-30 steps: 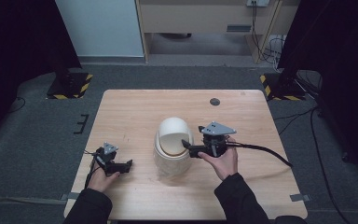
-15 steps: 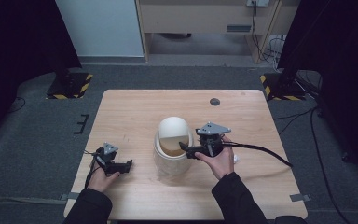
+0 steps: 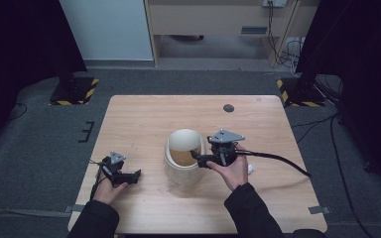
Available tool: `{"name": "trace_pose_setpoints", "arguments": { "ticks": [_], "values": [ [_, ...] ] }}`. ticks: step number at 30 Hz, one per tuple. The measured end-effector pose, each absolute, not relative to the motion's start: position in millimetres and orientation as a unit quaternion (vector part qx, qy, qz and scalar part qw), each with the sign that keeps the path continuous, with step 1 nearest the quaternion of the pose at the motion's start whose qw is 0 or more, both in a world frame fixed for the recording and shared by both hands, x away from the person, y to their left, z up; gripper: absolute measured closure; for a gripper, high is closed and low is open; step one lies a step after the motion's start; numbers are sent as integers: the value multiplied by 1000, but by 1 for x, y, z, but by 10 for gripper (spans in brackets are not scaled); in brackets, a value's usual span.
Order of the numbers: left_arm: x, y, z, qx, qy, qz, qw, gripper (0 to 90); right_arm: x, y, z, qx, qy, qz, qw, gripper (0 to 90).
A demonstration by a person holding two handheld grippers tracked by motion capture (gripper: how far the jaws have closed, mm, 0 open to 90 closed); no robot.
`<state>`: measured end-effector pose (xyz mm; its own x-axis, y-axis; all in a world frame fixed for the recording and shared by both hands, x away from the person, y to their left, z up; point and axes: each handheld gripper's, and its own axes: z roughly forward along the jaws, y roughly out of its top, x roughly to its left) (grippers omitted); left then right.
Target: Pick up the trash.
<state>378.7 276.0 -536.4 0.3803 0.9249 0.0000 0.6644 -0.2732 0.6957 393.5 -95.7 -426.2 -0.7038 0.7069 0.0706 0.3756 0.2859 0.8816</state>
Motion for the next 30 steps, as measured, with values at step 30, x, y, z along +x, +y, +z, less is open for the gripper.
{"name": "trace_pose_setpoints", "arguments": {
  "ticks": [30],
  "values": [
    [379,276,-536,770,516,209,312,0,378,-208,-435,406,762,478,163,167]
  ]
}}
